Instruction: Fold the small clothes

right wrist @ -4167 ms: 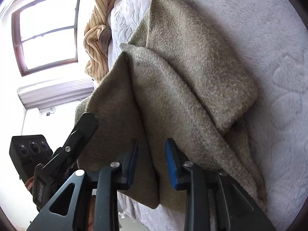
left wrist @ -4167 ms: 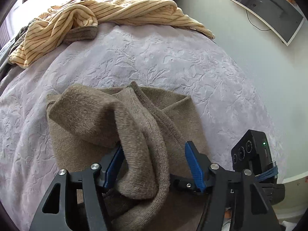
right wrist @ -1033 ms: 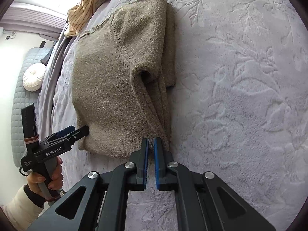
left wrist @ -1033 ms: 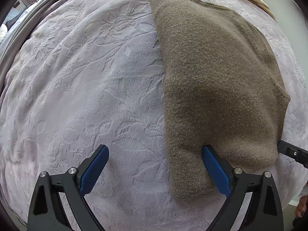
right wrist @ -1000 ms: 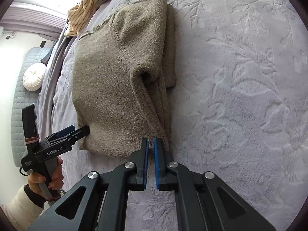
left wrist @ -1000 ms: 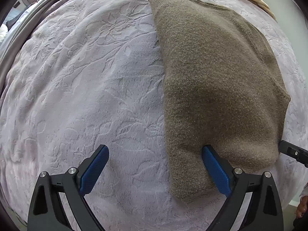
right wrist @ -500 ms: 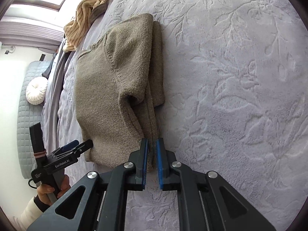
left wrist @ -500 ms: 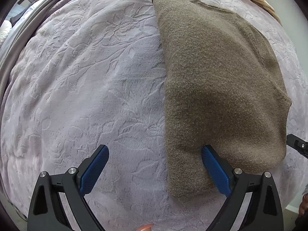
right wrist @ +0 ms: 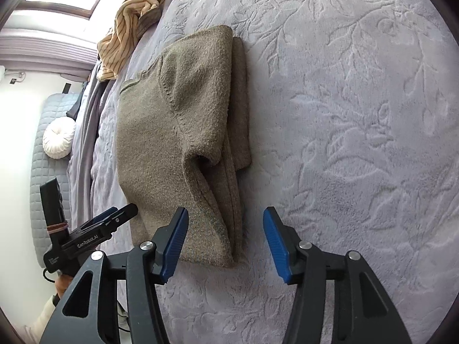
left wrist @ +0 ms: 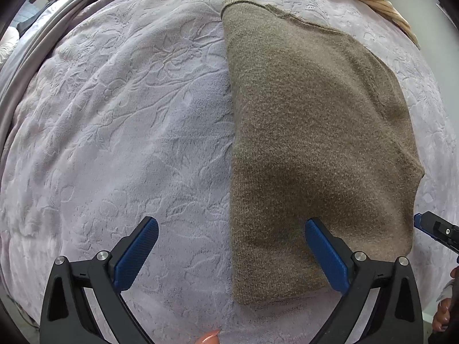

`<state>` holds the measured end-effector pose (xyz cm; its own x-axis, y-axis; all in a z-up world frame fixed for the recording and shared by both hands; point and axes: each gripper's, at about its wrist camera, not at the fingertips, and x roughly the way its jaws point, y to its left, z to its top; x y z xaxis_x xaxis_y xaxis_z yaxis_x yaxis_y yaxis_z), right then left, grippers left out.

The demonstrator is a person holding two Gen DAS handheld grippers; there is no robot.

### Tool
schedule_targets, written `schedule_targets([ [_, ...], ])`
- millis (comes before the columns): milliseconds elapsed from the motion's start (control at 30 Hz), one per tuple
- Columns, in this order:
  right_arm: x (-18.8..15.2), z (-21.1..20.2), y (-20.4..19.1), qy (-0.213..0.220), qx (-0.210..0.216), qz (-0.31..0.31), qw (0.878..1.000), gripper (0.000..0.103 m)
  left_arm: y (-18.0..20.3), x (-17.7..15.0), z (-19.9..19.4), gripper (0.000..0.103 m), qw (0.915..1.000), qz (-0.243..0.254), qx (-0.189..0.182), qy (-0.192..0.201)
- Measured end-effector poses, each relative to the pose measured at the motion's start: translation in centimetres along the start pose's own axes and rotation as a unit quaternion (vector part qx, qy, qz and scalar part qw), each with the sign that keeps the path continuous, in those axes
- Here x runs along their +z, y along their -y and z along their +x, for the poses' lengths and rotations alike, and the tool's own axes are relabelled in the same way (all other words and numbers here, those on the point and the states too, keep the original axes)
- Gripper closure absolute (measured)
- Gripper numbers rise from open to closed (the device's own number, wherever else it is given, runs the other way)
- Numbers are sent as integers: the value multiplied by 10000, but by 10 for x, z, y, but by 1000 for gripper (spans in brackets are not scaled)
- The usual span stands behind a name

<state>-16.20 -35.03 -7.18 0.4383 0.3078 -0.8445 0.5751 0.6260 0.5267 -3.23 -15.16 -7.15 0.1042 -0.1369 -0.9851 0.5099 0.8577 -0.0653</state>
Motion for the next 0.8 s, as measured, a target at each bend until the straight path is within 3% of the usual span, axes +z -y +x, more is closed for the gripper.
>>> schedule_targets([
  [133, -2, 2, 4, -81, 4, 70, 9999, 41, 0, 1, 1, 0, 9999, -46, 143, -57],
  [500, 2, 5, 14, -118, 77, 237, 9996, 38, -1, -2, -2, 0, 9996, -157, -11, -248],
  [800, 6, 9, 13, -132, 79, 238, 9996, 38, -16, 14, -17, 0, 9995, -50, -297, 14],
])
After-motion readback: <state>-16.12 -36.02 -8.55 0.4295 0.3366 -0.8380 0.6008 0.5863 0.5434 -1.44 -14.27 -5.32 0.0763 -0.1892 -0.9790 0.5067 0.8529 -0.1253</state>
